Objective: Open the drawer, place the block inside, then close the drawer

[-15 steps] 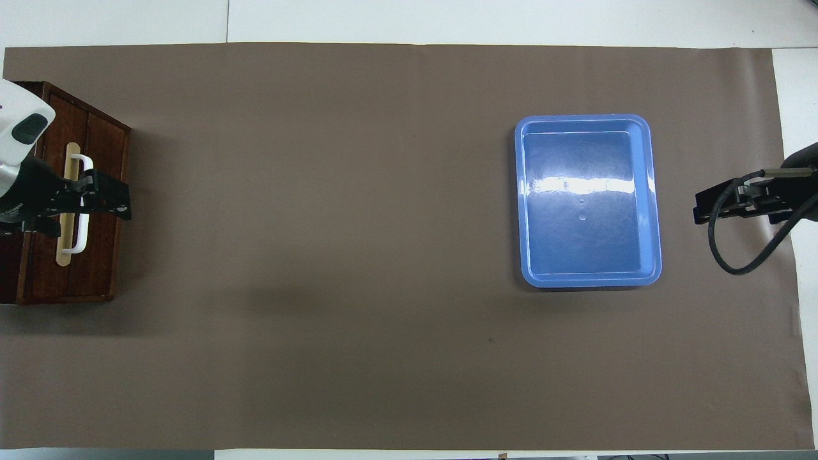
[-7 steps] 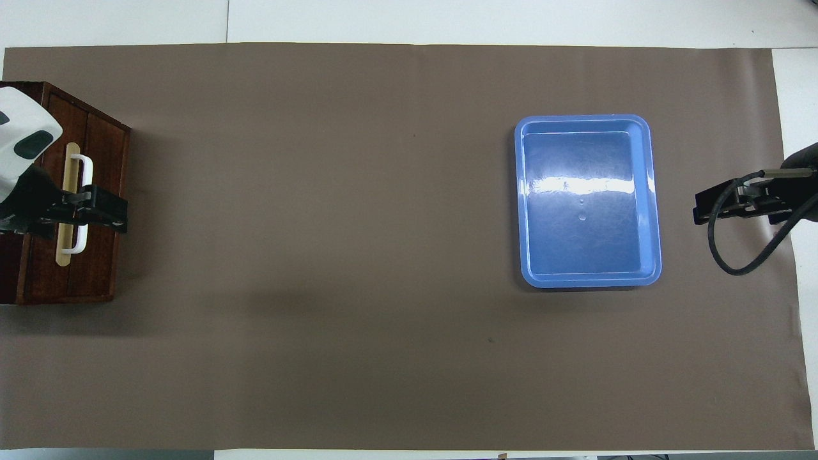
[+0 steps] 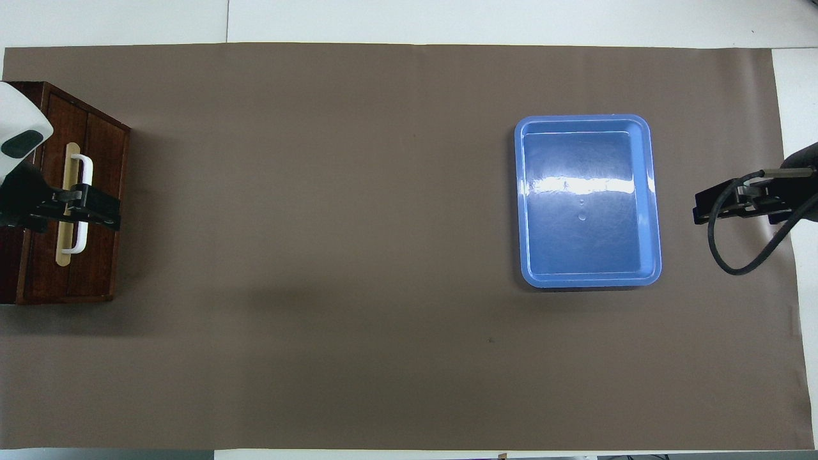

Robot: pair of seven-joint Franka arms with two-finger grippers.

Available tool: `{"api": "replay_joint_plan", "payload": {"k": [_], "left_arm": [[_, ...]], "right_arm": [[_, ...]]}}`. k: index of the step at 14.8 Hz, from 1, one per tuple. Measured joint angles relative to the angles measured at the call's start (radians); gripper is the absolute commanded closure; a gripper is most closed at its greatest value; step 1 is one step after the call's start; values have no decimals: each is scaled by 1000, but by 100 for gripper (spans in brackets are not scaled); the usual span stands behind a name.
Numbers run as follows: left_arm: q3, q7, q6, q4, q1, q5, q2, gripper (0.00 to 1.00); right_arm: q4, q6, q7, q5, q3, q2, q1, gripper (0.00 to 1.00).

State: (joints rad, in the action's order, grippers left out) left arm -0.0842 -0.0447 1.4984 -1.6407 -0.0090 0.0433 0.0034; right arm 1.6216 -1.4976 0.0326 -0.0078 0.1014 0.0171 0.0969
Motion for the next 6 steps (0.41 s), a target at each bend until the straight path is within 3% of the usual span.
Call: {"api": "replay_joint_plan", "payload": {"k": [6], "left_arm": [[3, 0, 0, 27, 0, -15, 5, 0]], "right_arm": [[0, 0, 0, 0, 0, 0, 0, 0]]}}
